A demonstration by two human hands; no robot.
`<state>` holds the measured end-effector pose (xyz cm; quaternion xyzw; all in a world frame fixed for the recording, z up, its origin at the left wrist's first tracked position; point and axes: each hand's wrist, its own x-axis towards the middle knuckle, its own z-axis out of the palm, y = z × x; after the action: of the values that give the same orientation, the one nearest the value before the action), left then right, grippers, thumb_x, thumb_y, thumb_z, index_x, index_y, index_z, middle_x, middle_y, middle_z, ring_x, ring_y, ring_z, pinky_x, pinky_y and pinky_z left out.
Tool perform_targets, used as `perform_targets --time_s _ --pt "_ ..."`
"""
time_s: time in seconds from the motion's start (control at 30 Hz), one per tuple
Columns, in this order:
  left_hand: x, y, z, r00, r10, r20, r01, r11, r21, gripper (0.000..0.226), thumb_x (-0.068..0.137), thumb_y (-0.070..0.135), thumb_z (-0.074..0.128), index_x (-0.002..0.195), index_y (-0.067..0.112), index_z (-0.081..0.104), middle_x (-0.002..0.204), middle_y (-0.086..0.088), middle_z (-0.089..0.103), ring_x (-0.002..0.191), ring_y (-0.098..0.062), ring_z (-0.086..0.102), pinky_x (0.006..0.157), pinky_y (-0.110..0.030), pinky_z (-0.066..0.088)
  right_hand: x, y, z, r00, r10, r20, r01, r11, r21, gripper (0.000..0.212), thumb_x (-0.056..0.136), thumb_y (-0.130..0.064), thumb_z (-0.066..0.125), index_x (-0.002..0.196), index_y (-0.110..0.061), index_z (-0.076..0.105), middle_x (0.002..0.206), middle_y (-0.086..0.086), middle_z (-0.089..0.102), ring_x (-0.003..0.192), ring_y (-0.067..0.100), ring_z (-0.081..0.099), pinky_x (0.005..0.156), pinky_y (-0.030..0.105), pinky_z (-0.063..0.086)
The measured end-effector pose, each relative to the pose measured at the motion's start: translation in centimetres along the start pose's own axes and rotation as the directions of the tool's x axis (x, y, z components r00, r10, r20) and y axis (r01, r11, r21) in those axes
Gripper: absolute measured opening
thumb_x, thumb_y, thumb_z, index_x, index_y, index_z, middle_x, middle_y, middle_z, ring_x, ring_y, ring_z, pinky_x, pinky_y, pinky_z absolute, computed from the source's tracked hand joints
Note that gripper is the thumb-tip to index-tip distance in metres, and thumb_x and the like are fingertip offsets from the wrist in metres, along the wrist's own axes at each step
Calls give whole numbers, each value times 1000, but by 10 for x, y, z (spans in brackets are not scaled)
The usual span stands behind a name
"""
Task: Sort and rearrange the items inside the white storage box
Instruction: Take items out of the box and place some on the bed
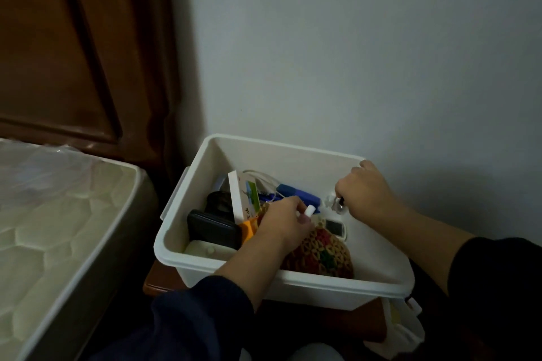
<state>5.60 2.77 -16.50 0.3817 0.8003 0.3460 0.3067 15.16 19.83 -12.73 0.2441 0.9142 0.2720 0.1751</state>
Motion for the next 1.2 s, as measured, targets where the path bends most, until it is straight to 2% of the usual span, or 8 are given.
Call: perform_targets --time_s 0.2,0.37,0.57,0.7,0.97,1.2 --pt "6 -2 3 1000 -19 -6 19 1000 20 31 102 31 64 128 15 65 124 -6 68 111 -22 63 96 -37 54 9 -6 10 999 16 29 -15 999 -50 7 92 -24 65 97 -26 69 103 -2 70 109 23 56 105 39 33" --pt "6 -2 4 1000 0 0 0 999 50 29 103 29 64 127 13 66 124 -7 68 112 -21 63 95 -34 52 13 -8 11 999 24 47 -19 996 -89 16 90 -29 69 105 -26 69 108 -2 71 114 23 55 106 39 34" --pt "6 -1 2 1000 -16 14 16 999 42 30 104 29 63 130 14 64 126 -5 67 113 -20 62 93 -32 49 17 -11 16 999 19 30 -17 998 -68 5 92 -27 67 92 -25 63 91 -3 63 105 22 55 99 39 35" --pt "5 0 3 1000 -22 20 21 999 49 30 104 28 63 130 15 64 126 -5 68 113 -19 62 93 -30 49 21 -11 22 1000 25 6 -24 998 -64 6 91 -23 68 97 -24 68 100 -2 70 106 23 57 98 39 36" --pt "4 0 2 999 -26 20 25 999 38 30 101 29 67 129 17 64 124 -3 67 107 -14 59 92 -29 49 27 -12 24 999 41 14 -40 997 -65 12 91 -29 71 102 -25 67 104 -3 69 107 21 56 99 37 36" --pt "2 1 2 1000 -17 12 17 999 40 30 102 29 66 129 15 64 125 -4 67 112 -19 62 95 -32 51 30 -14 26 999 47 12 -46 997 -62 11 90 -25 72 98 -25 65 103 -3 68 107 21 56 95 37 37"
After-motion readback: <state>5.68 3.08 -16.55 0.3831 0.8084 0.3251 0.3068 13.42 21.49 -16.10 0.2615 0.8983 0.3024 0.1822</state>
